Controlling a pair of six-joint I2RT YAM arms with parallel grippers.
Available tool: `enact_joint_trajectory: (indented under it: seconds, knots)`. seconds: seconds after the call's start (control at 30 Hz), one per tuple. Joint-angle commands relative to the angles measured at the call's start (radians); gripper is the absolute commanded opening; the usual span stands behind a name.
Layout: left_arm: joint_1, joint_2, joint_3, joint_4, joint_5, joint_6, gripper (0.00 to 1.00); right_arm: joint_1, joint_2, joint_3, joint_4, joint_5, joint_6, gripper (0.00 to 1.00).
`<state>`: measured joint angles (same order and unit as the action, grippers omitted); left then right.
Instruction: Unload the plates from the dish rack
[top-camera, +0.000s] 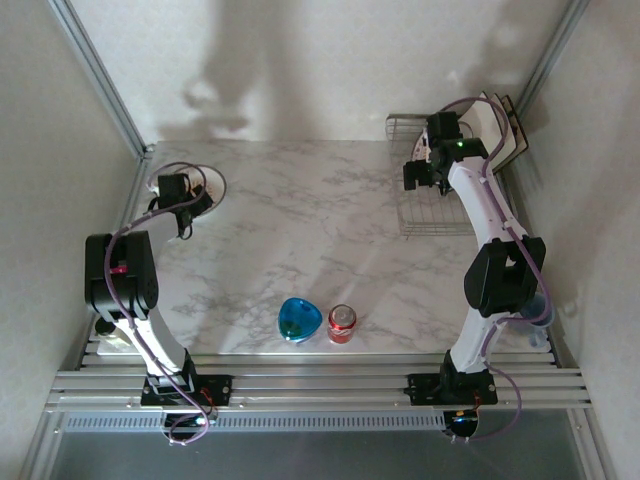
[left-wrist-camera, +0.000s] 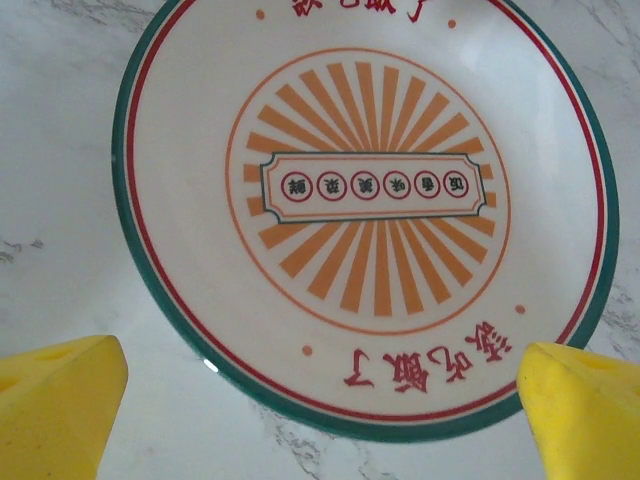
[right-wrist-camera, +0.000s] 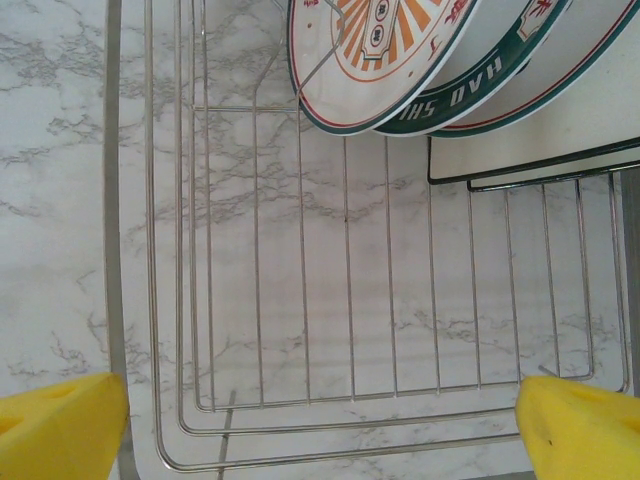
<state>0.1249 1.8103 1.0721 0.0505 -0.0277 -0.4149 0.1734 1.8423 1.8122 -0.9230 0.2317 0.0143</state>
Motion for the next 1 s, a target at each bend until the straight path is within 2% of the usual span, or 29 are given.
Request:
enact_joint_trajectory:
  seconds: [0.0, 0.2, 0.37, 0.63, 0.73, 0.97]
  knots:
    - [-0.010, -0.015, 0.009, -0.018, -0.049, 0.034, 1.00, 0.007, -0.035, 0.001, -0.002, -0.005, 0.008, 0.99]
    - [-0.037, -0.058, 0.051, -0.064, -0.103, 0.092, 1.00, 0.006, -0.011, 0.054, -0.023, 0.001, -0.002, 0.99]
    - [-0.126, -0.072, 0.244, -0.245, -0.177, 0.233, 0.99, 0.003, 0.059, 0.181, -0.065, 0.006, -0.006, 0.99]
    - [-0.152, -0.002, 0.535, -0.517, 0.049, 0.324, 1.00, -0.021, 0.247, 0.420, -0.109, 0.063, -0.004, 0.99]
    - [-0.170, 0.047, 0.617, -0.616, 0.035, 0.360, 1.00, -0.035, 0.304, 0.468, -0.082, 0.063, -0.005, 0.98]
    - [-0.183, 0.062, 0.597, -0.597, 0.013, 0.370, 1.00, -0.067, 0.442, 0.623, -0.101, 0.057, -0.027, 0.93]
